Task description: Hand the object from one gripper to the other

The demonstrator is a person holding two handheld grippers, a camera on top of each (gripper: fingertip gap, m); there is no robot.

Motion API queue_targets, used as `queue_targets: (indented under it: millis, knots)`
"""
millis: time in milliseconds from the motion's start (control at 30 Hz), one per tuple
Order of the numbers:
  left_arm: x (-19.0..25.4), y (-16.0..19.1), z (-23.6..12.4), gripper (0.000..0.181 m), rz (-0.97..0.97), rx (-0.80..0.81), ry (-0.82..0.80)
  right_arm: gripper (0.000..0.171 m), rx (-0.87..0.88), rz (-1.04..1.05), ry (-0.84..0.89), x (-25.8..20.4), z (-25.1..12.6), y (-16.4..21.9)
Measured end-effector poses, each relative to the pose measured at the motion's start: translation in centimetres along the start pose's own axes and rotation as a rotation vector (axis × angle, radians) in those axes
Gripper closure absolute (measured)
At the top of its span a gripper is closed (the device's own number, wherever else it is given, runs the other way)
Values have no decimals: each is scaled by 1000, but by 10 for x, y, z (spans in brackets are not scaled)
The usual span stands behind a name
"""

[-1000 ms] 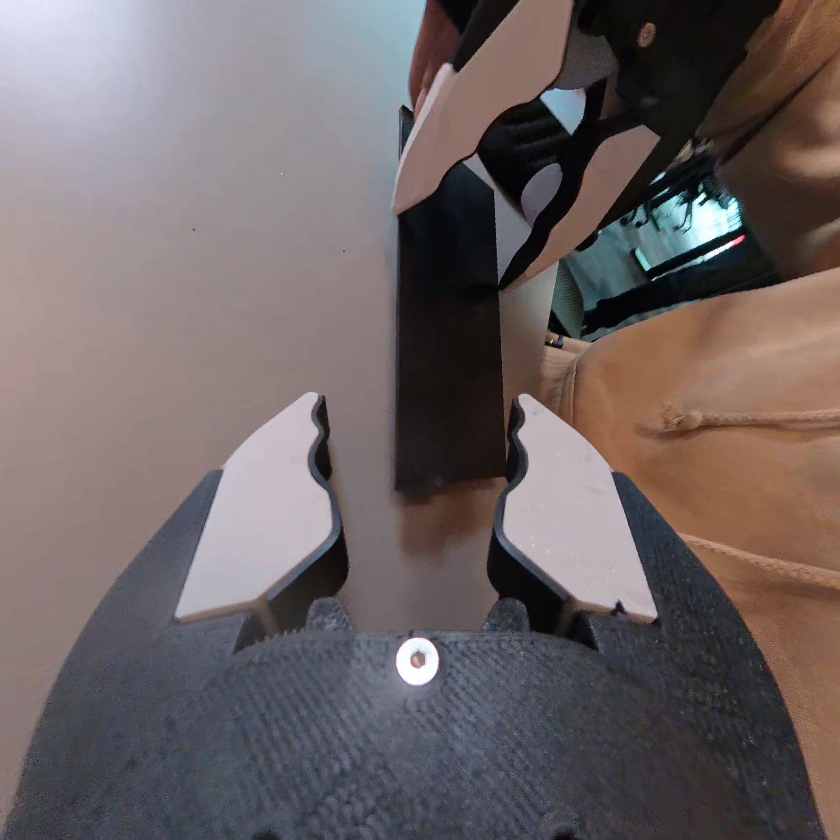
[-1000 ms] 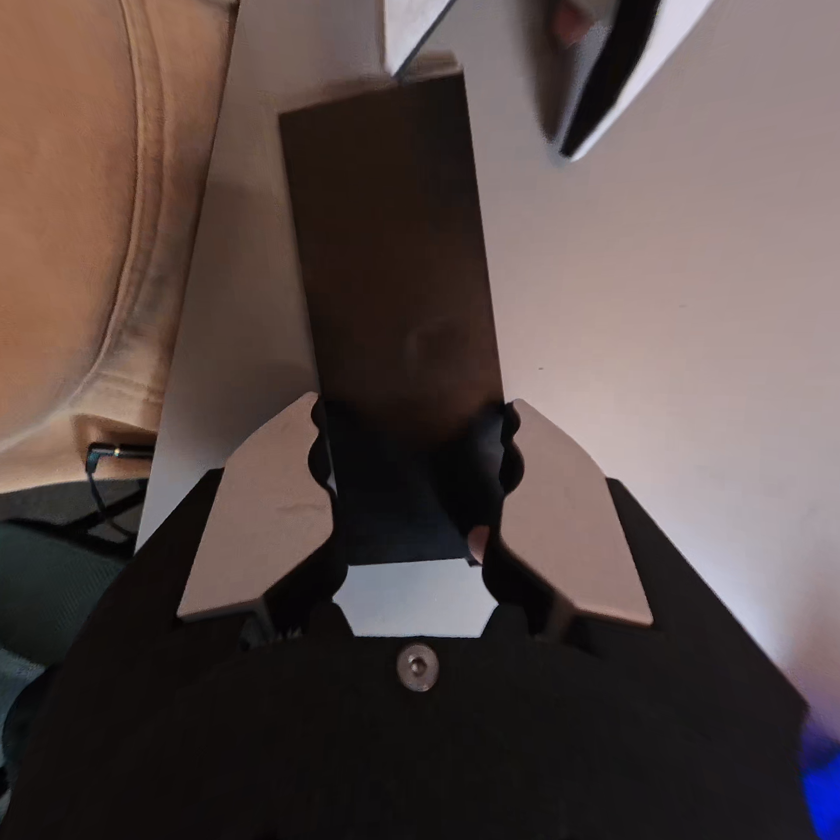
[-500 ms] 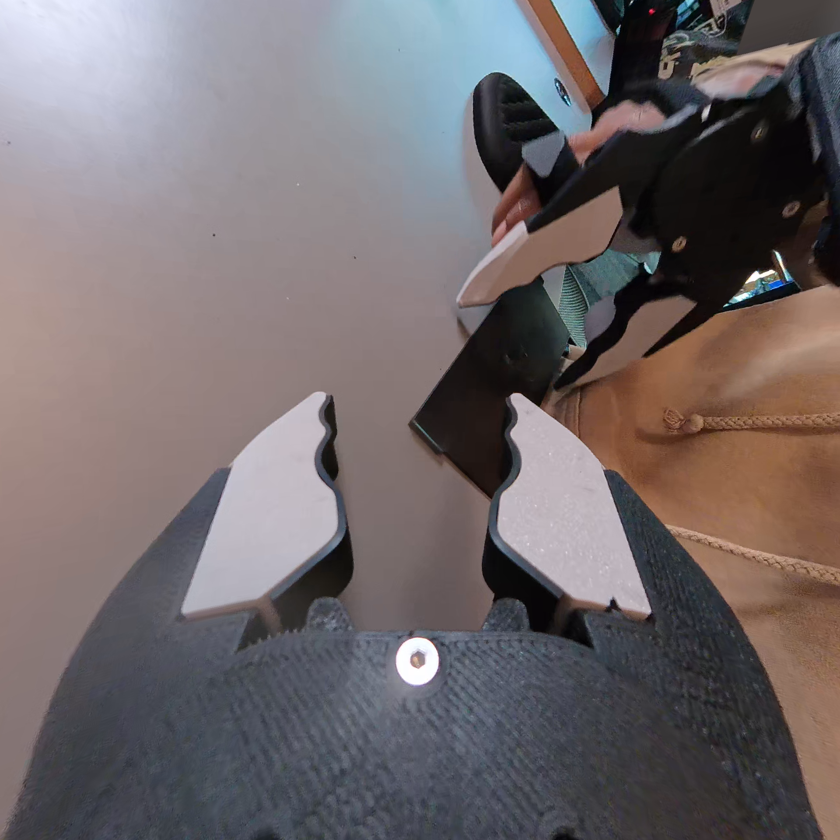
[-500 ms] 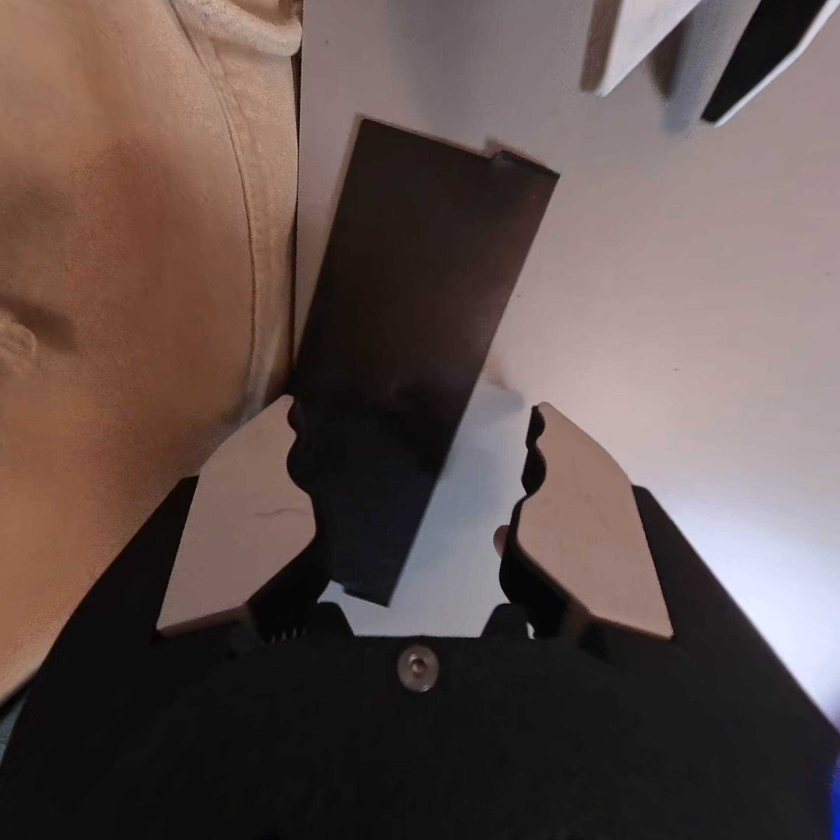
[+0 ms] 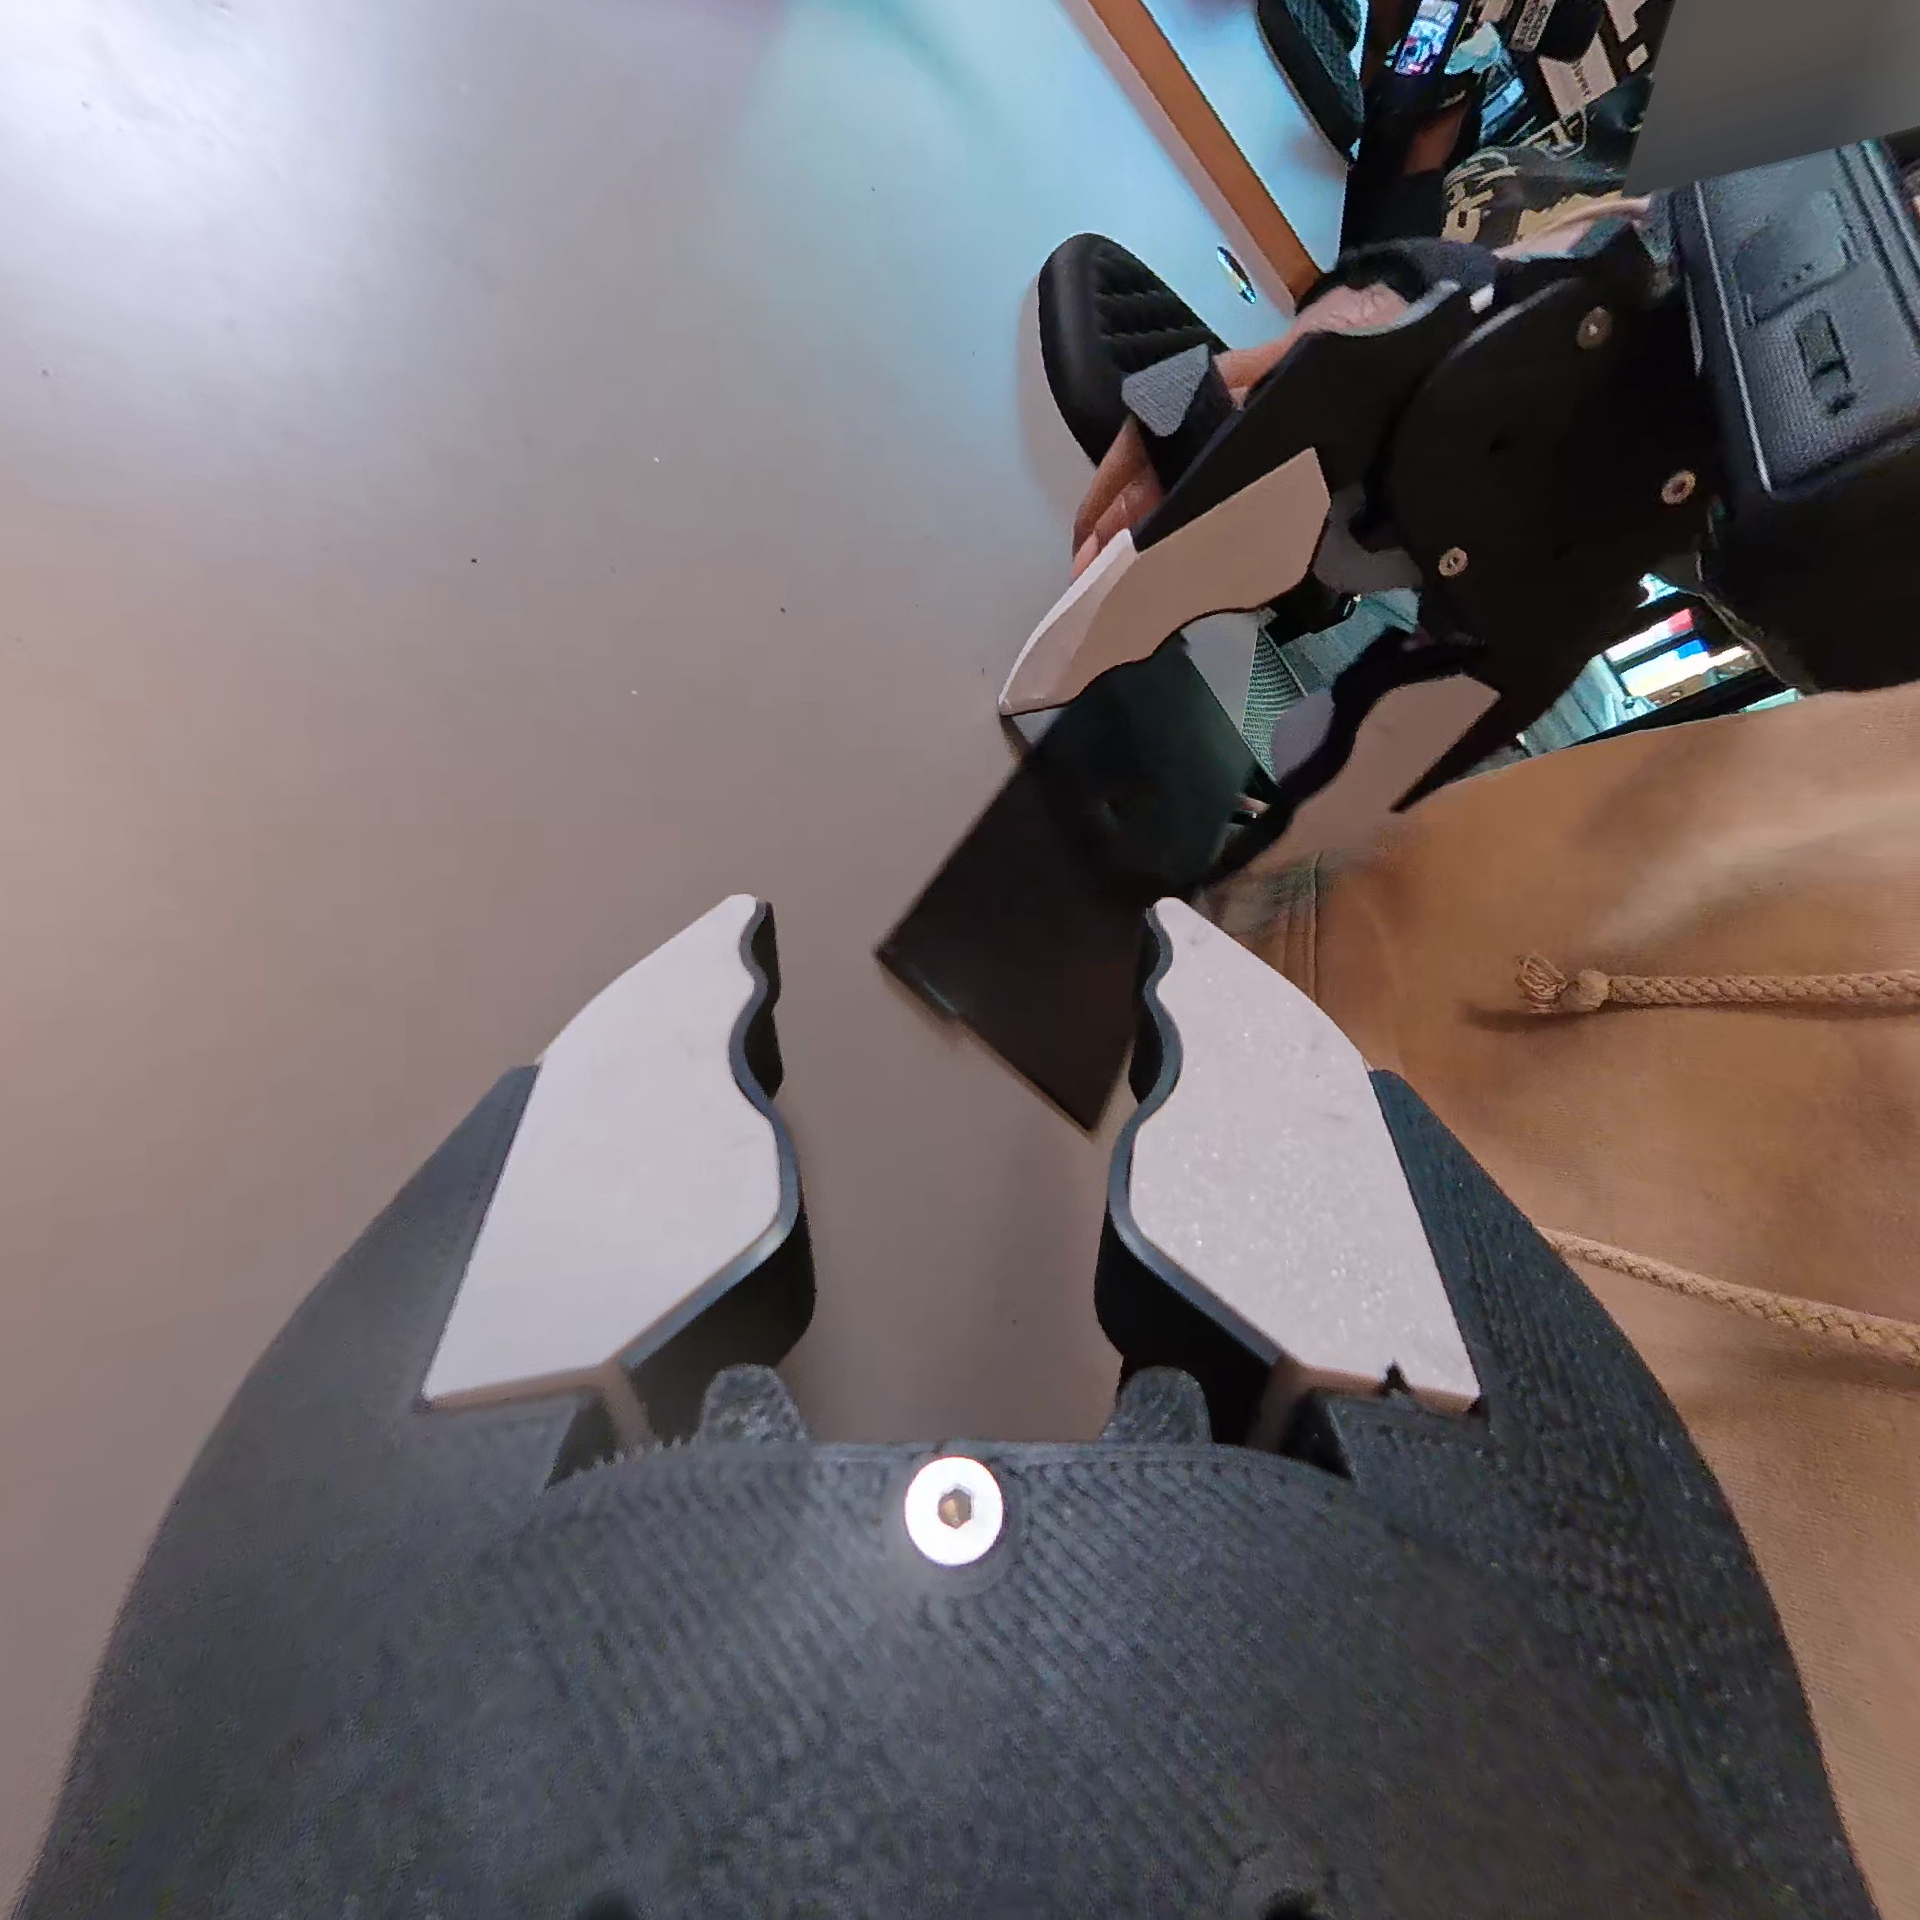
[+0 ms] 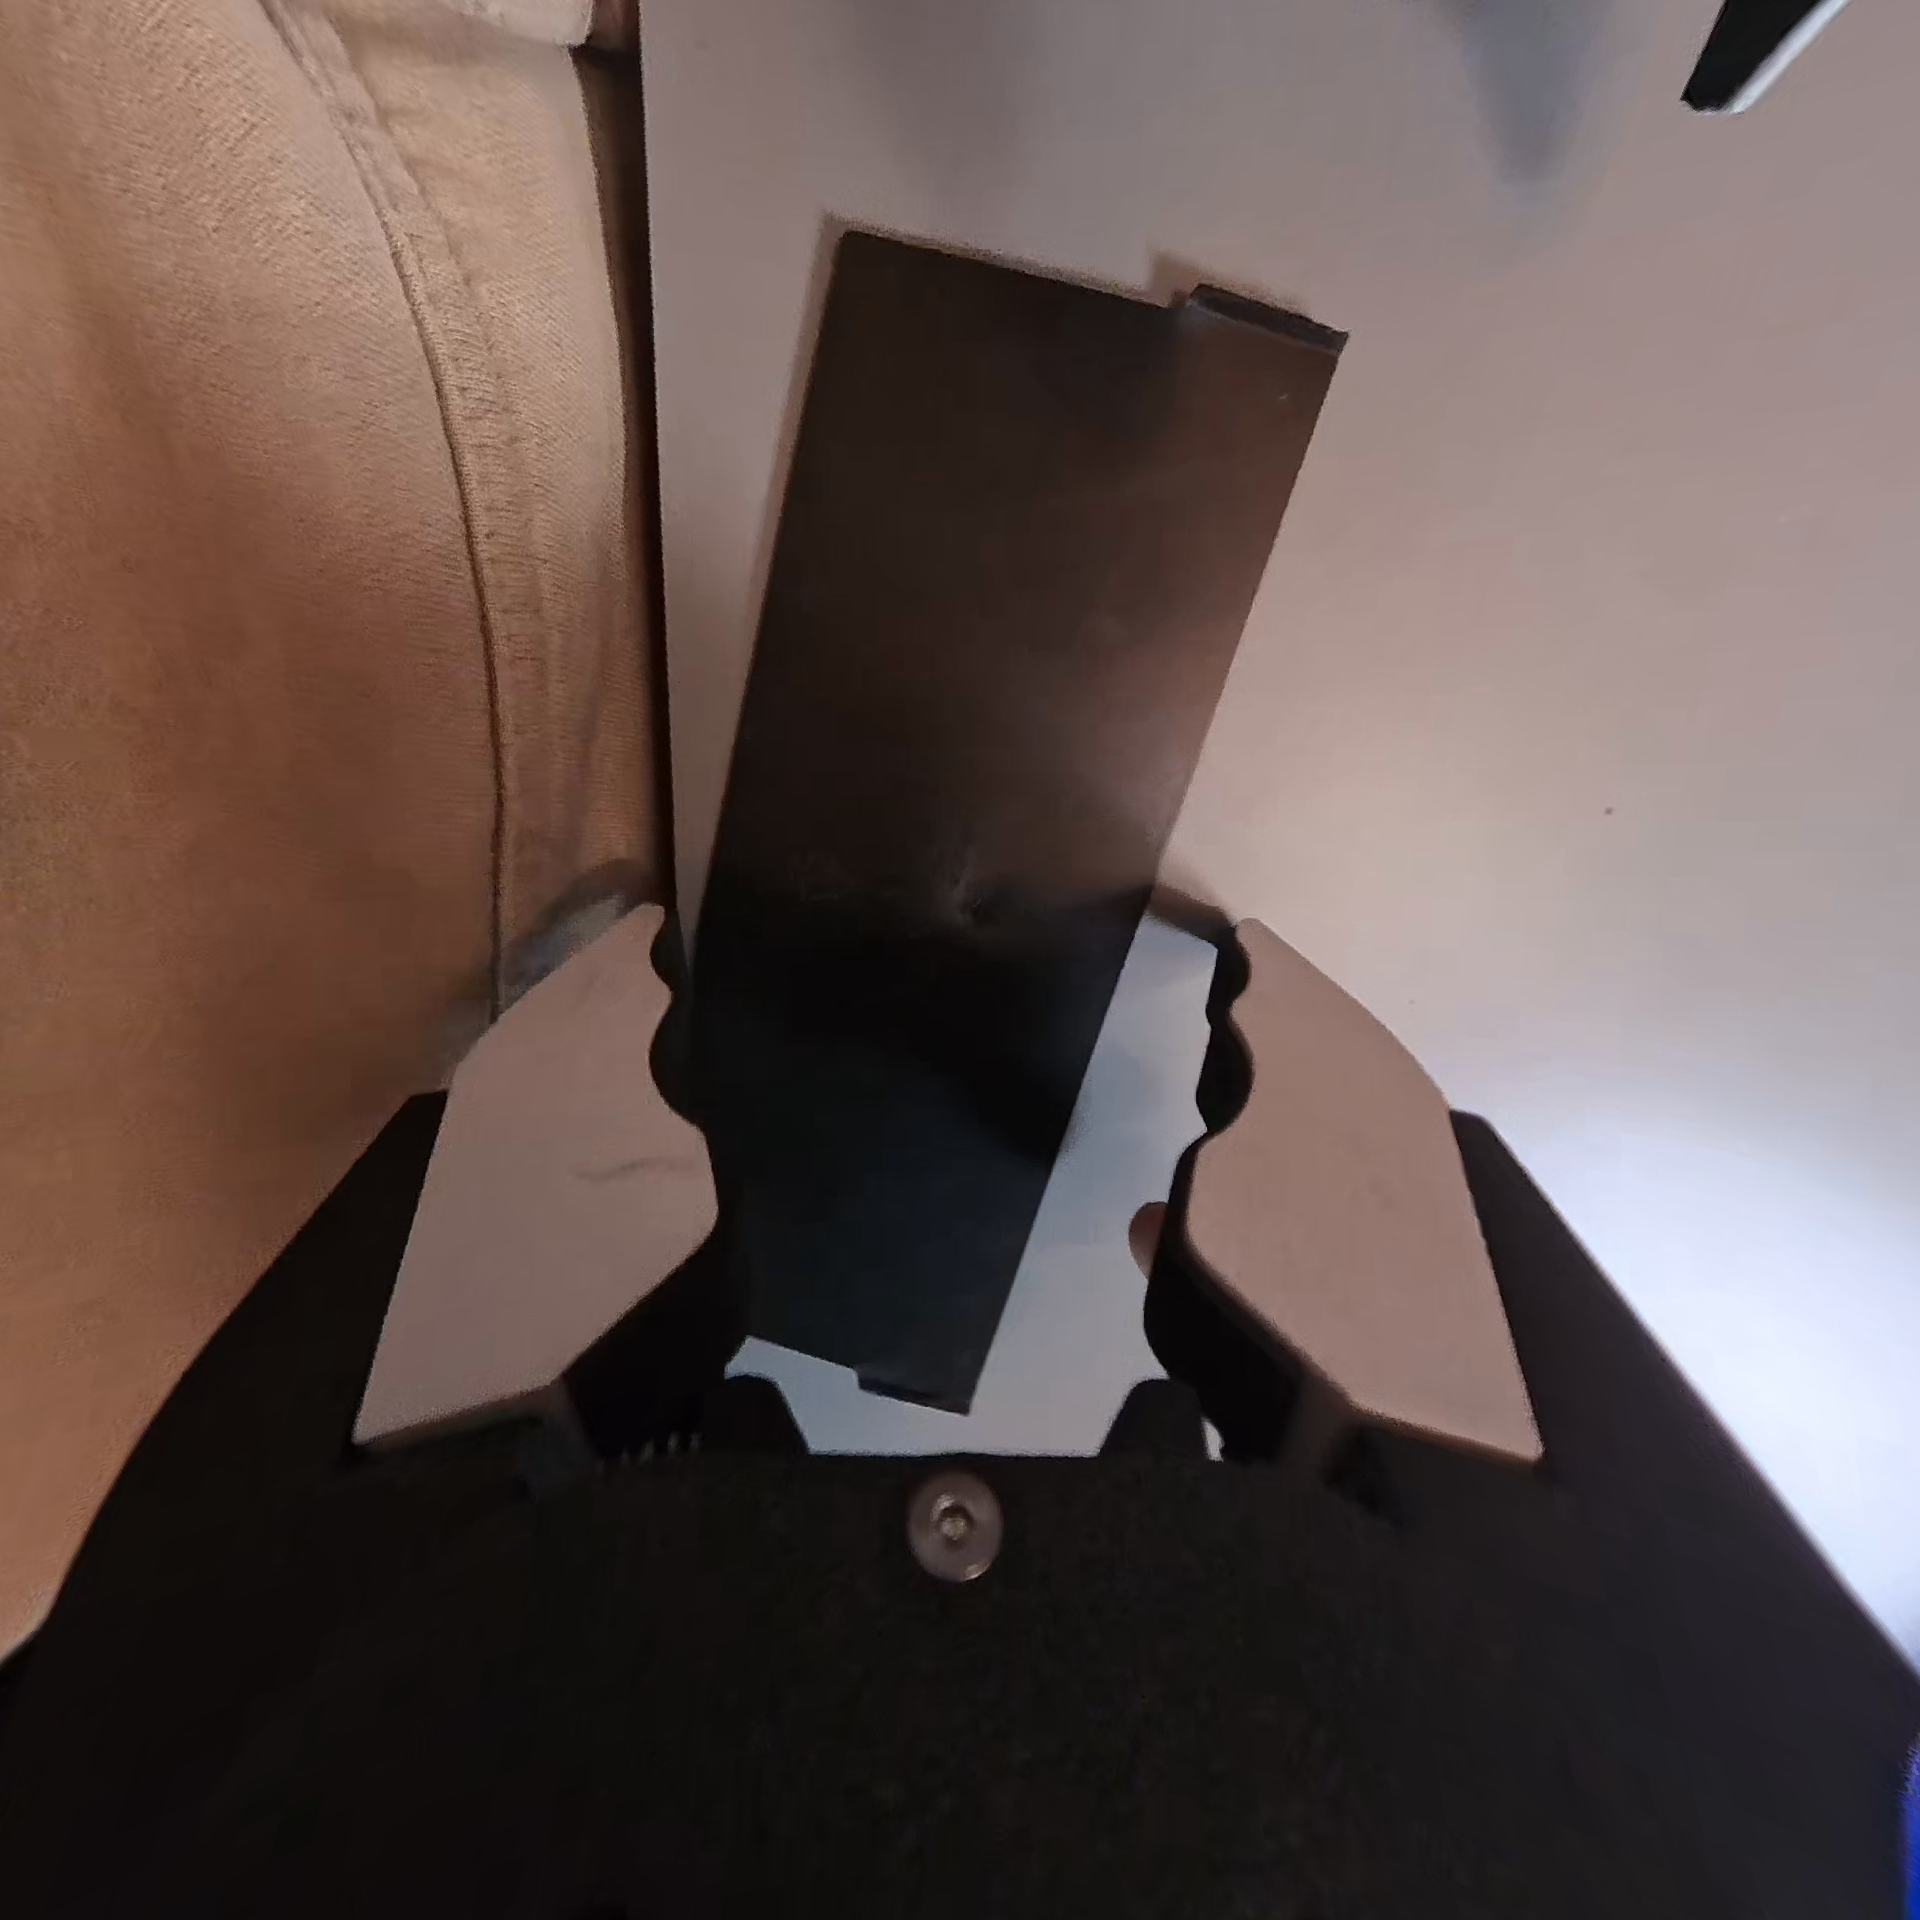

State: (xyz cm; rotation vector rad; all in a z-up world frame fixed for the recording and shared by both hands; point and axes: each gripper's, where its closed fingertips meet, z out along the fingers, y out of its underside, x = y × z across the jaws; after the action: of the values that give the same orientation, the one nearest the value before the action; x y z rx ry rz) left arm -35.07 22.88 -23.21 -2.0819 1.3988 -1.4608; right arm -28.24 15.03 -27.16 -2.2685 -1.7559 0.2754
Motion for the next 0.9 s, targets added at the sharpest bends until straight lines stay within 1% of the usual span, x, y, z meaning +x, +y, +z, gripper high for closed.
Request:
queue_targets:
  millis: [33, 67, 133, 200, 300, 400, 433, 500, 633, 733, 767, 833, 867, 900]
  knots:
    - [0, 0, -1, 116, -3, 5, 3, 84, 0, -8, -8, 4, -2, 1]
    - [0, 0, -1, 116, -8, 10, 7, 88, 5, -15, -5, 10, -3, 3]
    - [0, 0, -3, 116, -19, 21, 12, 86, -9, 15, 3, 21, -5, 12]
    - [0, -2, -4, 117, -32, 35, 24, 87, -2, 41, 52, 36, -10, 18]
    - [0, -4, -5, 119, -57, 44, 50, 89, 12, 106, 137, 72, -18, 34]
    - [0, -5, -6, 119, -53, 52, 47, 90, 31, 131, 92, 76, -22, 40]
    - [0, -5, -6, 119, -51, 54, 47, 88, 36, 112, 87, 74, -21, 38]
    - [0, -5, -6, 120, -62, 53, 55, 79, -6, 11, 150, 84, -21, 42]
    - [-2, -6, -5, 121, -71, 44, 53, 76, -21, -115, 141, 111, -27, 32]
    - [-2, -5, -5, 121, -58, 49, 38, 71, -113, -224, 58, 118, -17, 33]
    - [-2, -6, -6, 121, -62, 57, 37, 69, -139, -243, 6, 117, -12, 36]
    - [-3, -8, -8, 121, -72, 79, 40, 73, -134, -238, -73, 114, -8, 33]
    - [-4, -9, -9, 121, -77, 91, 43, 80, -130, -252, -76, 117, -8, 32]
    - [-4, -11, -10, 121, -81, 101, 48, 95, -124, -256, -79, 120, -10, 31]
